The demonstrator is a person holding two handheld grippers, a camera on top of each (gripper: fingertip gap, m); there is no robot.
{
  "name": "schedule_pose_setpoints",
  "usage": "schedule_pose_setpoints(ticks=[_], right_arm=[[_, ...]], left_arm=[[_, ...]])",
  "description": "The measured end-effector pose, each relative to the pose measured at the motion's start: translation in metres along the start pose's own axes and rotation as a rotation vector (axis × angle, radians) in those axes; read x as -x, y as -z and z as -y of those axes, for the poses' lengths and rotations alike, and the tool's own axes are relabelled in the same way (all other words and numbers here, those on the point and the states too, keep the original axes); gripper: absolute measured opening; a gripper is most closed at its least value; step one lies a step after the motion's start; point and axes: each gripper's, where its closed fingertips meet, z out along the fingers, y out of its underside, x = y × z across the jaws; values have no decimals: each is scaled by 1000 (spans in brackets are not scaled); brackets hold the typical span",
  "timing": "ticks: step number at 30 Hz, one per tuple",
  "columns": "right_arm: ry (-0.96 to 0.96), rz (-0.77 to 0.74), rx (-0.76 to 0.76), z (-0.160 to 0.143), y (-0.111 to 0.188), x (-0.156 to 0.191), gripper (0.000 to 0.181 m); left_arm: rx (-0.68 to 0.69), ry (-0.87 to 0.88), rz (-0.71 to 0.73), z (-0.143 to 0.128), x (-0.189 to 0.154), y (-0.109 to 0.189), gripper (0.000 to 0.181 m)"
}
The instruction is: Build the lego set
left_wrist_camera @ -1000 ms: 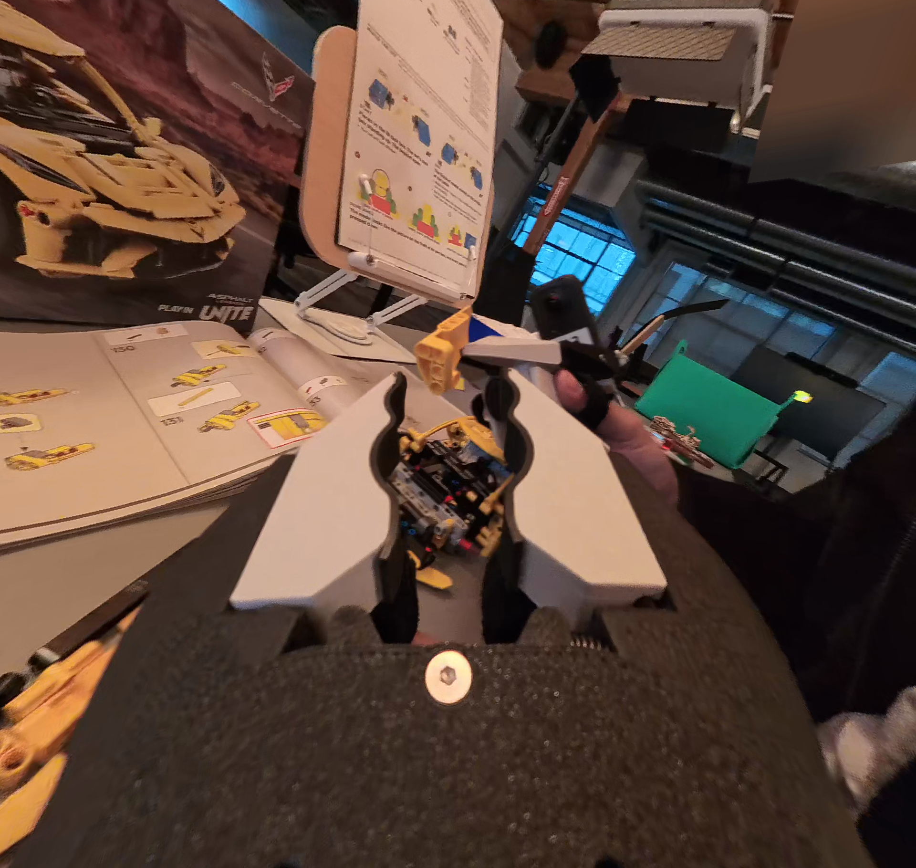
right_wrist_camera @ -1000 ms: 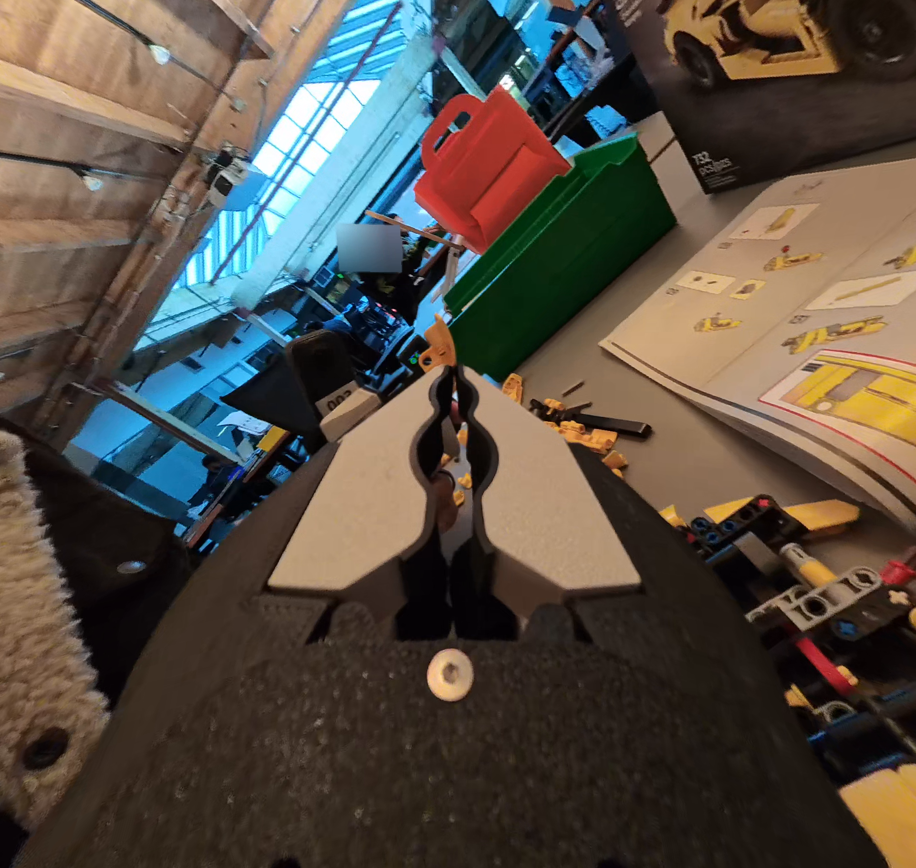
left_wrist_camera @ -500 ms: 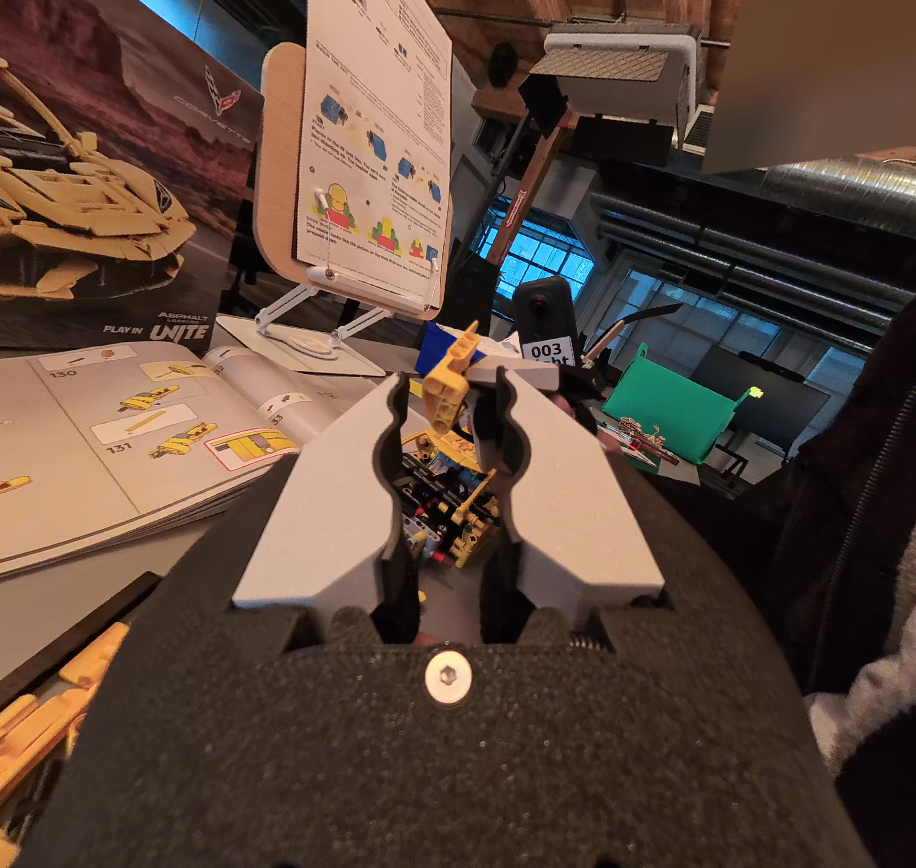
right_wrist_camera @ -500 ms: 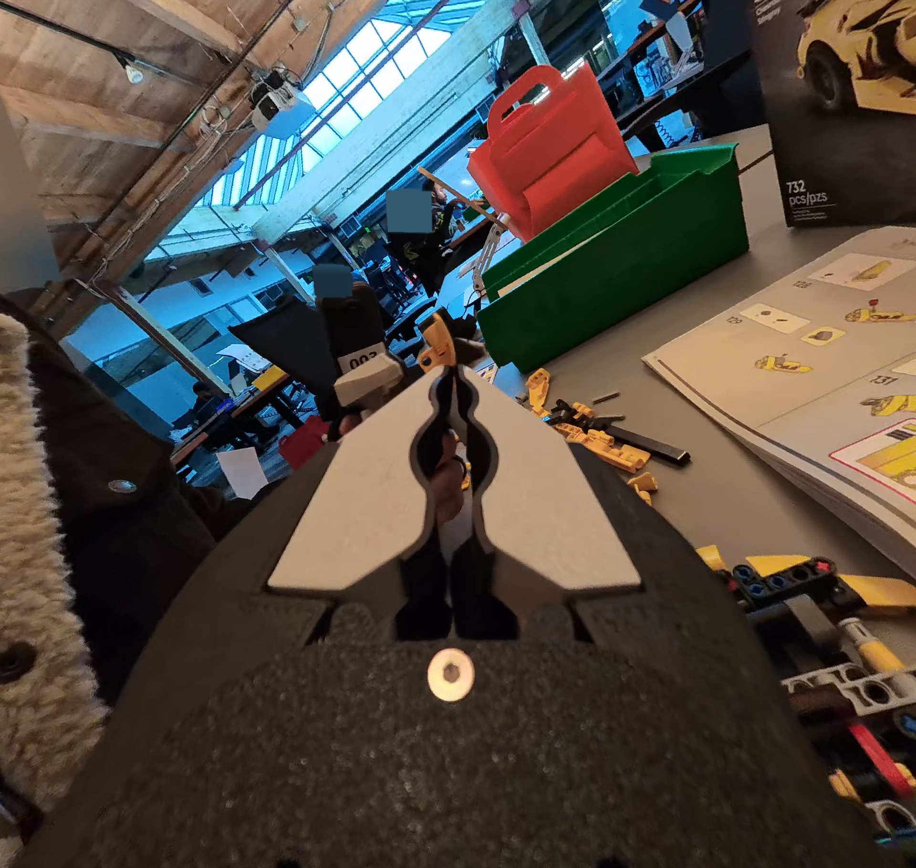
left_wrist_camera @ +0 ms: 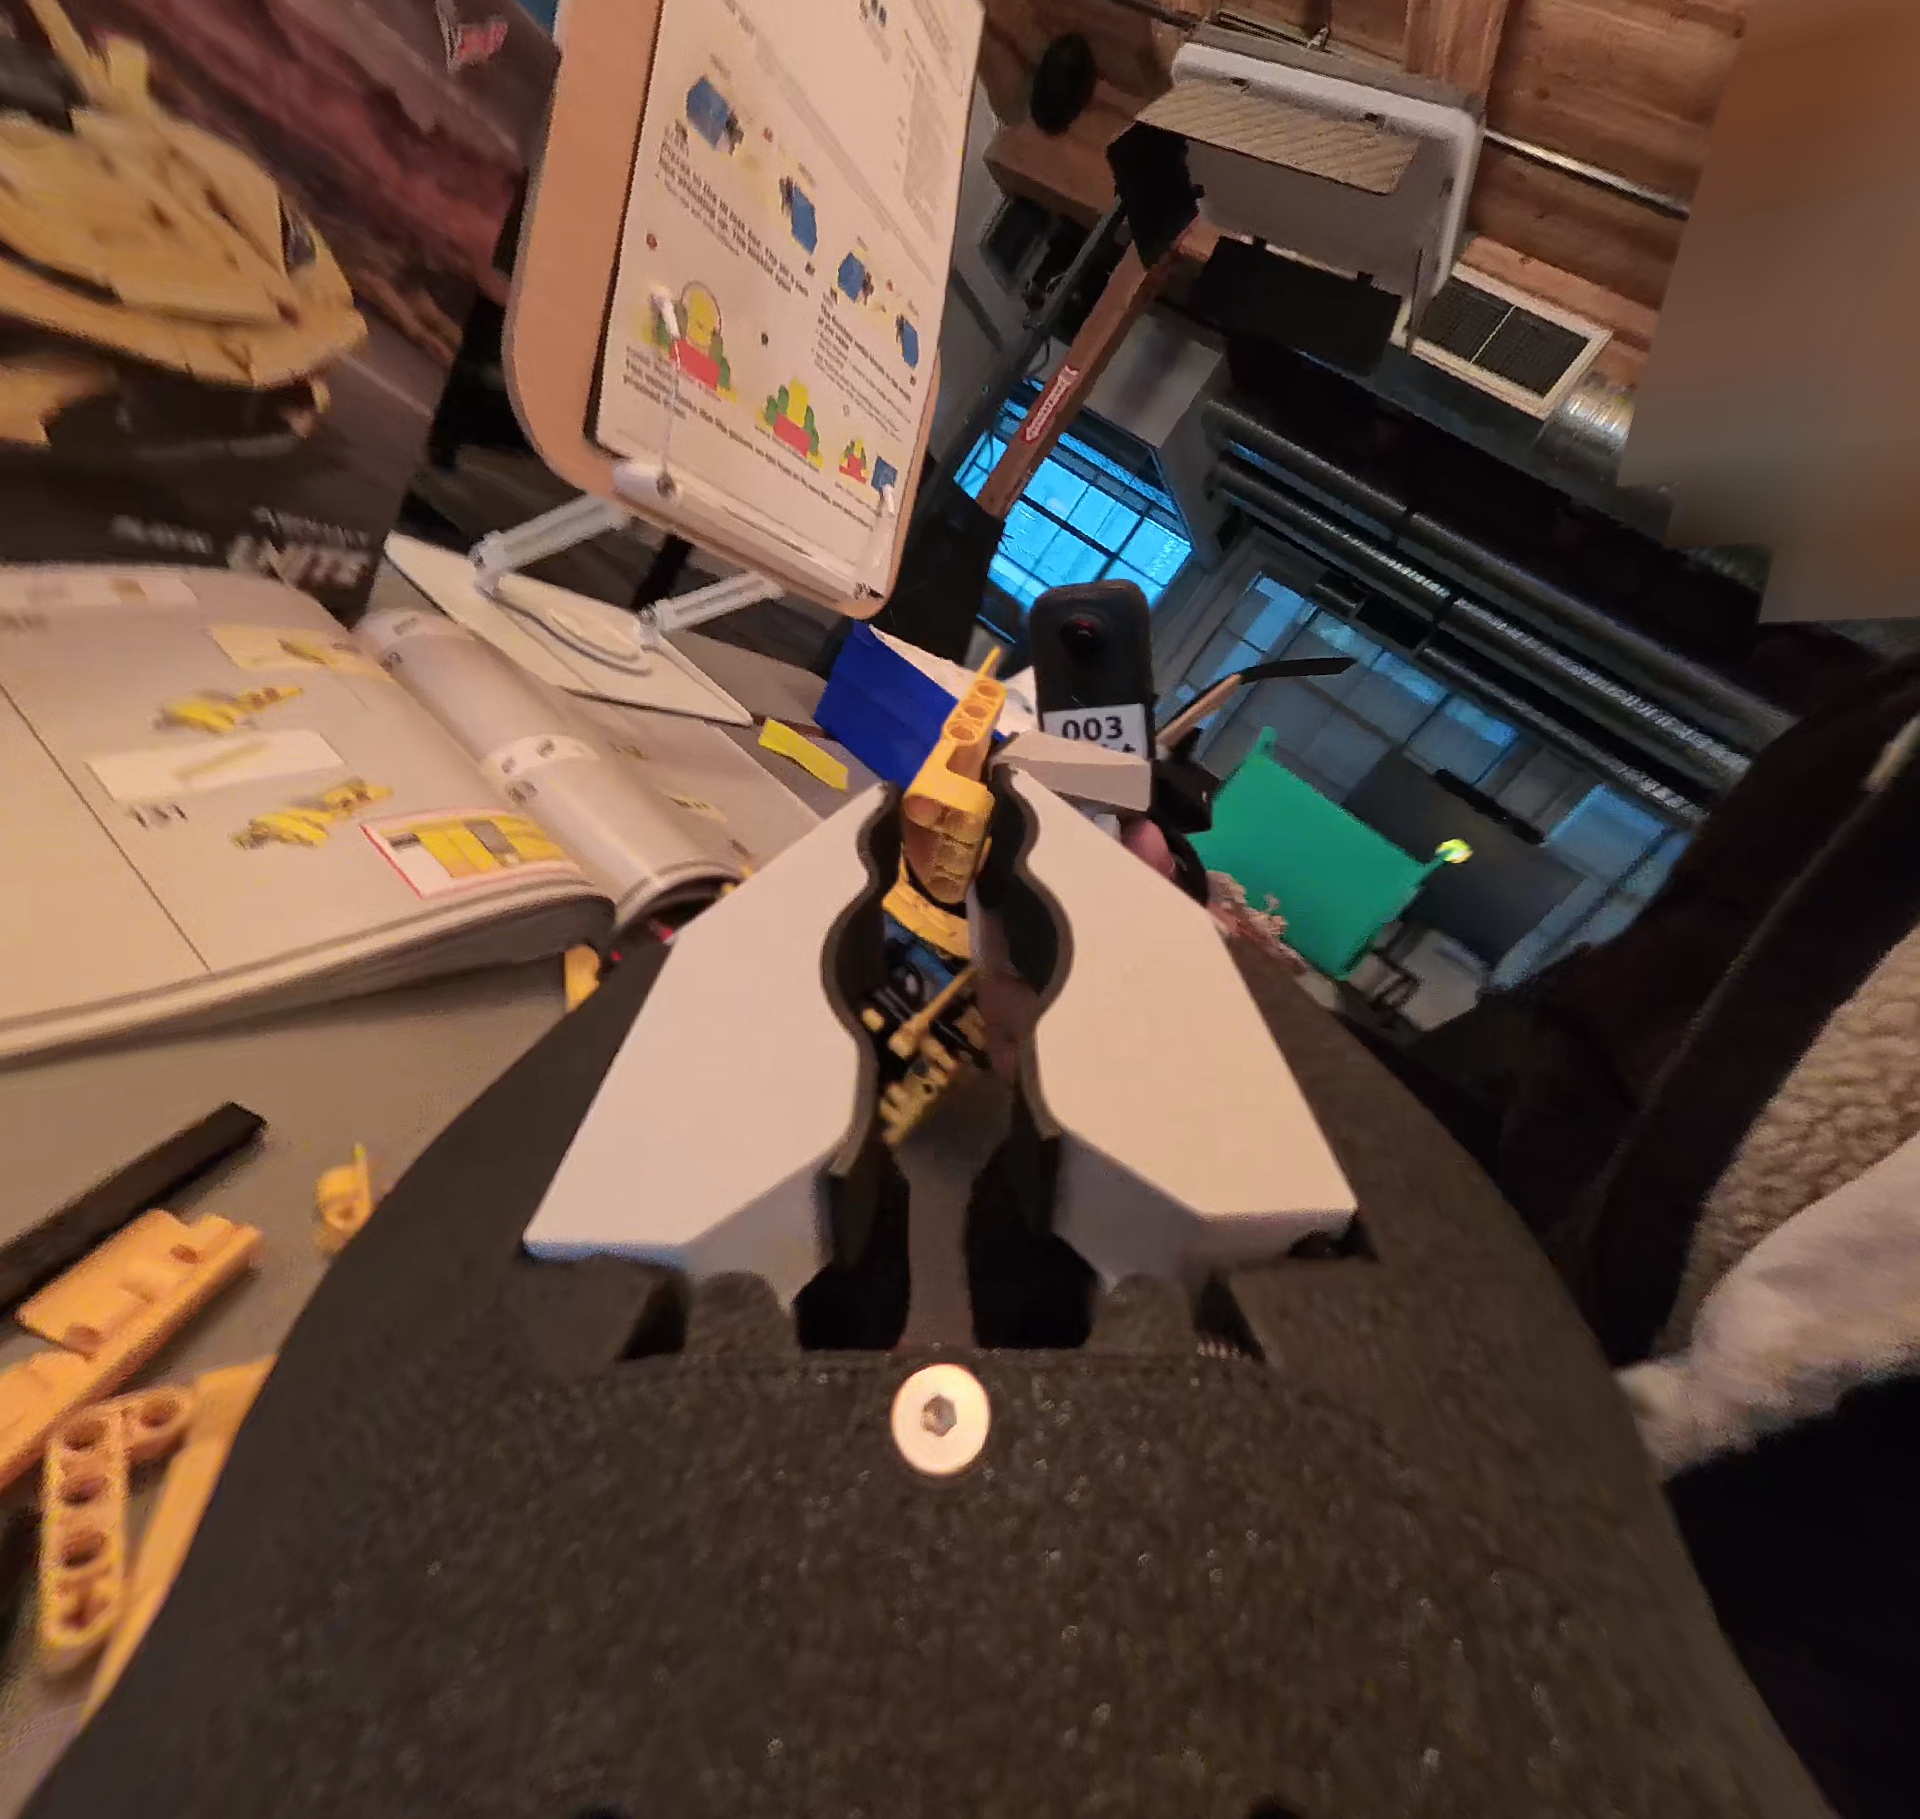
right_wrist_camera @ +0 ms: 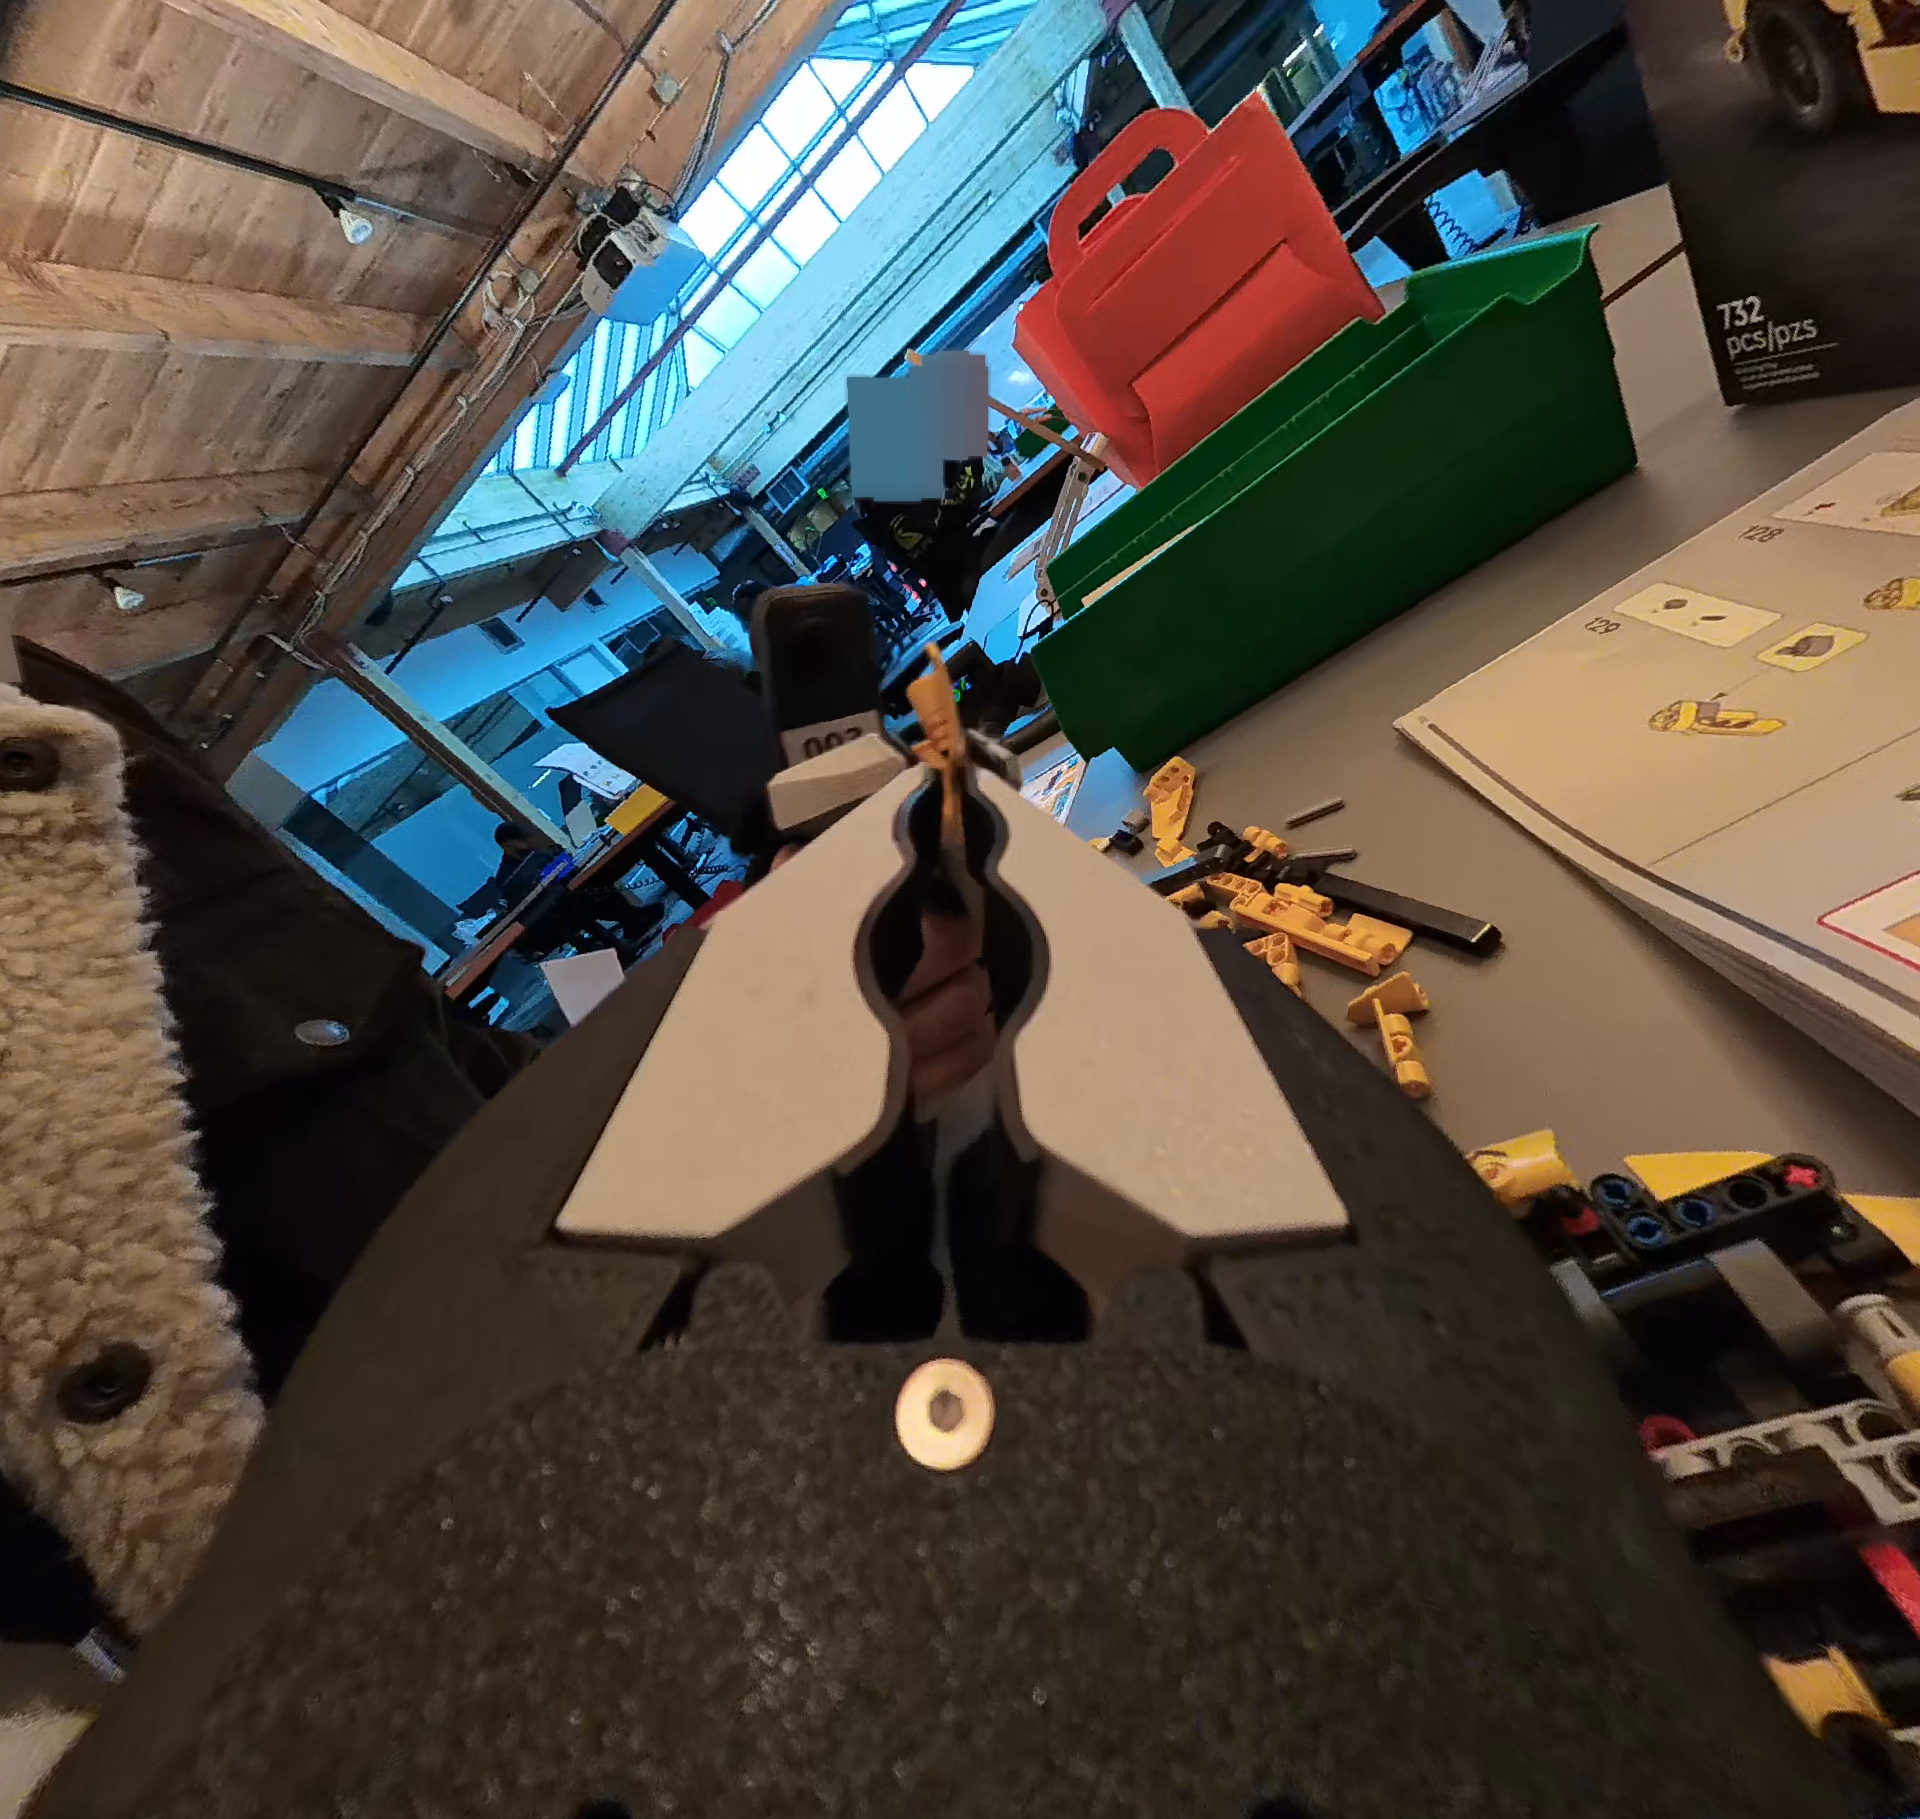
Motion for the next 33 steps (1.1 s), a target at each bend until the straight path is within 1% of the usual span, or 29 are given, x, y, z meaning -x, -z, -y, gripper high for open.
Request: schedule_pose_setpoints(ticks=[3,6,8,10,12,13,15,16,17,18,19,20,21,24,27,30,32,33], right_arm=[[9,-30,44,-1,3,-7,20],[97,-111,99,1,5,-9,27],[255,-184,190,-3,6,-11,31],[455,-267,306,-10,9,-15,35],[626,-361,387,-16,12,-24,37],[685,-381,392,-17,11,-24,37],[780,-395,336,-12,8,-19,37],[835,-405,333,-12,7,-17,39],[891,-442,360,-13,10,-18,38],[939,-459,411,-19,12,-16,29],[989,-427,471,-29,11,-11,22],[1039,-446,498,-32,11,-12,25],[1095,-480,503,-32,11,-16,30],[1248,-569,535,-33,13,-27,33],[1360,-598,575,-38,13,-29,34],[1474,-632,585,-38,12,-29,37],[1541,-651,574,-36,13,-27,33],[1571,-661,553,-33,14,-24,26]], left_arm=[[46,185,7,-8,14,2,17],[33,323,-28,-6,19,6,17],[30,406,-56,-6,21,7,17],[46,469,-59,-9,24,8,17],[67,499,-48,-13,27,7,17],[75,519,-48,-15,28,7,17],[87,597,-50,-19,29,6,17],[97,678,-31,-23,33,6,17],[110,780,-8,-28,36,6,17],[120,874,16,-33,39,6,17],[125,948,45,-37,42,7,17],[133,992,69,-40,42,7,17],[152,1011,87,-43,41,6,17],[202,1010,103,-47,30,3,17],[219,1019,106,-44,21,1,17],[273,1050,103,-49,7,-2,17],[265,1093,112,-48,4,-3,17],[261,1115,106,-47,2,-2,17]])
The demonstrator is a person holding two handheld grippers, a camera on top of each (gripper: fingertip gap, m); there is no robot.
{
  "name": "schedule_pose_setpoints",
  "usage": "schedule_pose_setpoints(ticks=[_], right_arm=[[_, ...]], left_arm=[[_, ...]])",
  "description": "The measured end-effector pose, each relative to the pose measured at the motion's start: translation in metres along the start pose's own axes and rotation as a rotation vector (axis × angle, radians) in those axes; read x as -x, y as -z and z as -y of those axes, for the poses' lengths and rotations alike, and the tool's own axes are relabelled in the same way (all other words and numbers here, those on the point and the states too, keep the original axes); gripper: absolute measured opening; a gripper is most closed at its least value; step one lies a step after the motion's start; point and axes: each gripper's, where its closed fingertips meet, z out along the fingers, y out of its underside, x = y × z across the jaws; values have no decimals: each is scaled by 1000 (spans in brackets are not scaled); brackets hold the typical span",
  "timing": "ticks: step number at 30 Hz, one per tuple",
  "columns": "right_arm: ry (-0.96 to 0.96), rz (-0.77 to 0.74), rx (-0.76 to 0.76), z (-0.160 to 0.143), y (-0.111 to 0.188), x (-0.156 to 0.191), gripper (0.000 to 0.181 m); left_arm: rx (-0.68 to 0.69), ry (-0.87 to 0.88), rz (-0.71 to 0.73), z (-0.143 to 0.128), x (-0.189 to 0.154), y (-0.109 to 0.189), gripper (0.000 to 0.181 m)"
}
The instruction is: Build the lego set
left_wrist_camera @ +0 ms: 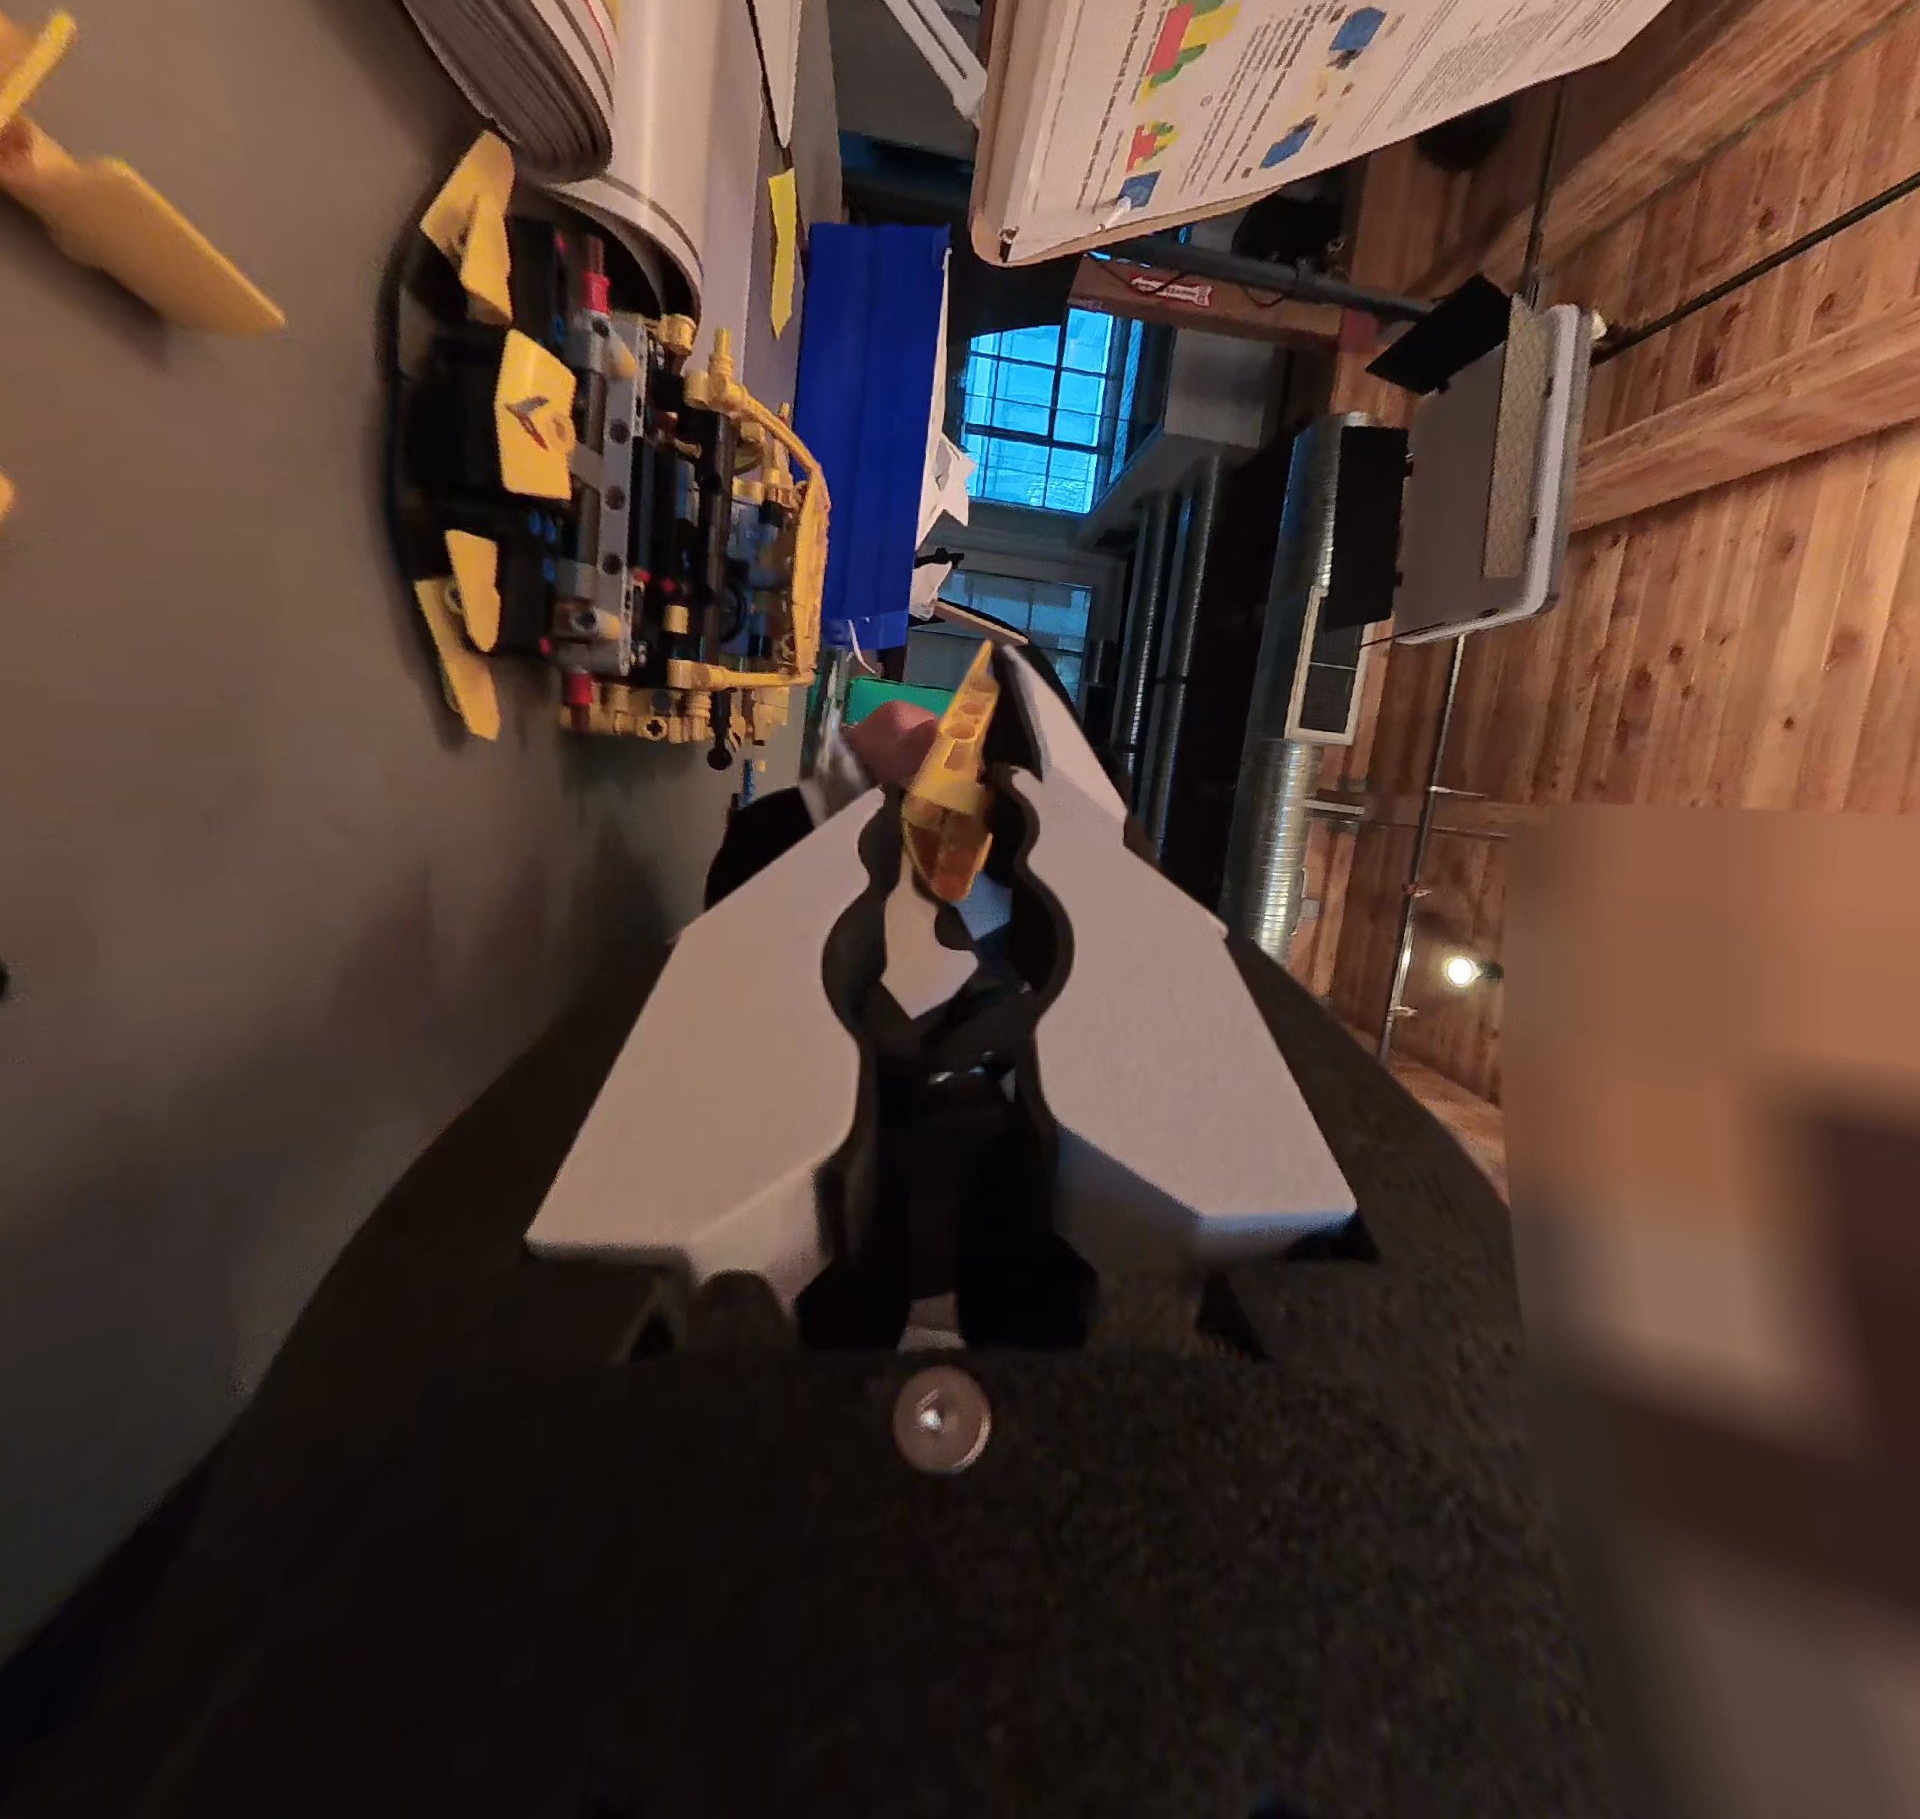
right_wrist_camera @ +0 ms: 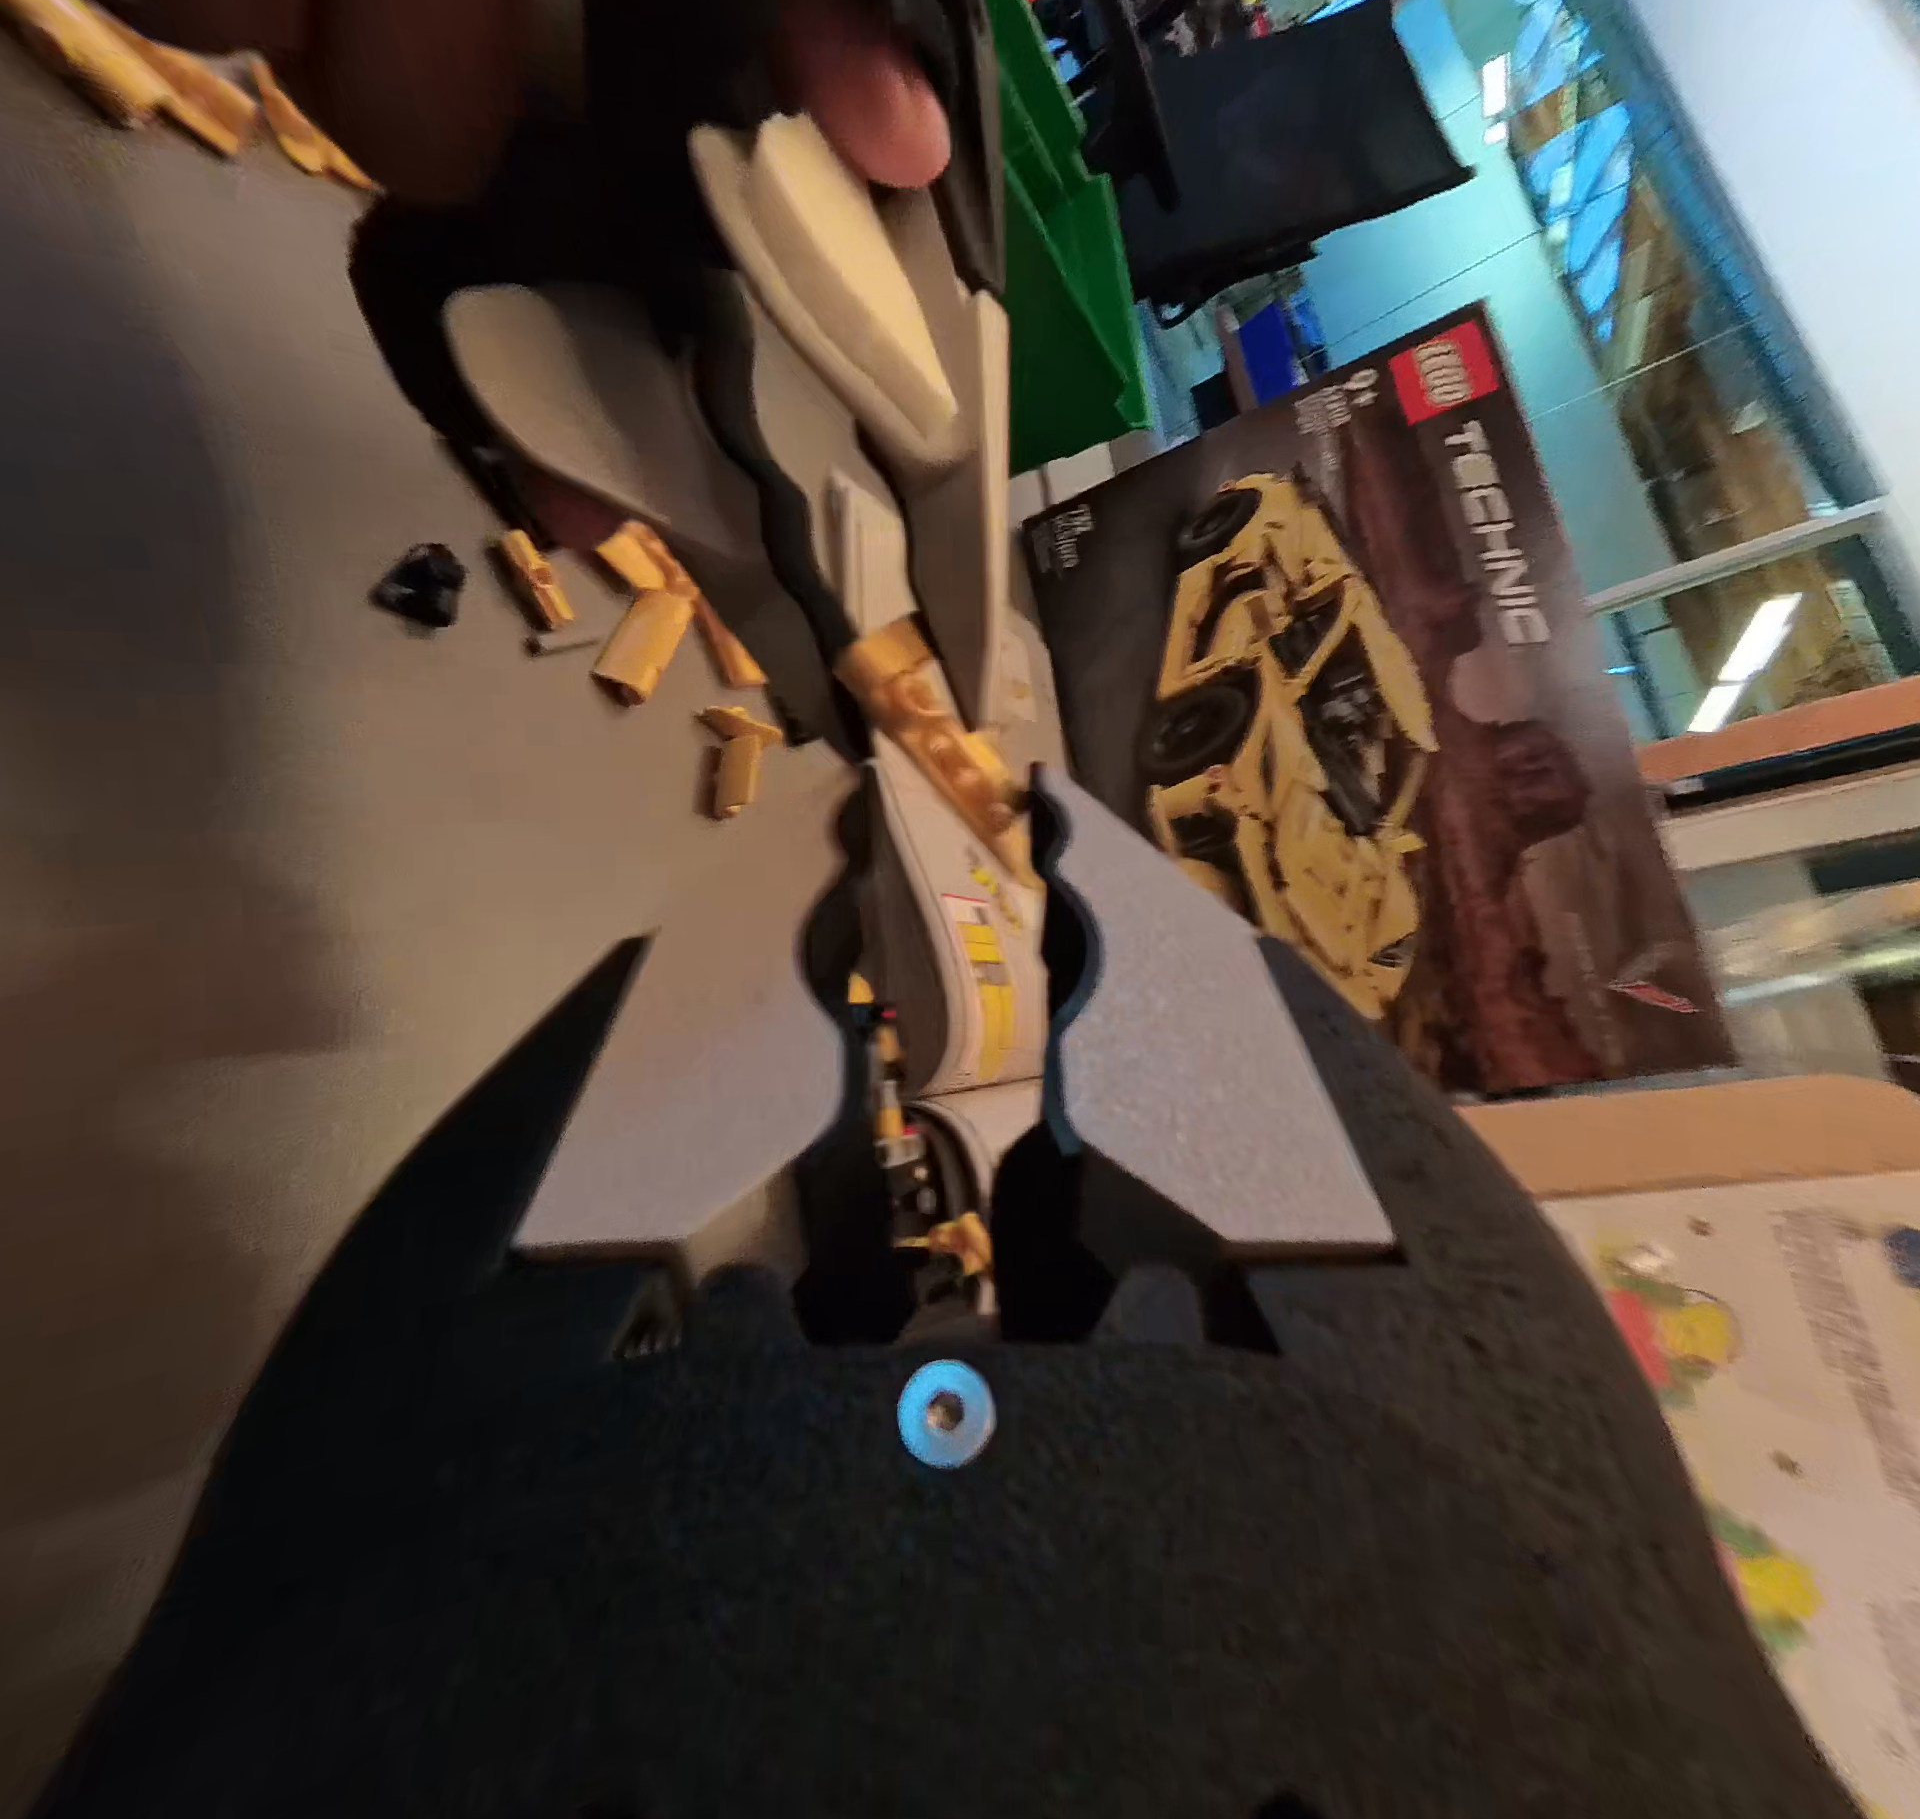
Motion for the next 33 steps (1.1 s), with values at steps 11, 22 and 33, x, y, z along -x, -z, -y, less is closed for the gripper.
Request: schedule_pose_setpoints(ticks=[11,22,33], right_arm=[[-245,115,-68,6,3,-2,6],[-251,161,-41,4,5,7,6],[-192,260,186,-48,80,71,6]], left_arm=[[-67,-698,20,7,-41,22,54],[82,-1060,298,-16,-12,4,46],[500,-1005,419,-82,72,-32,25]])
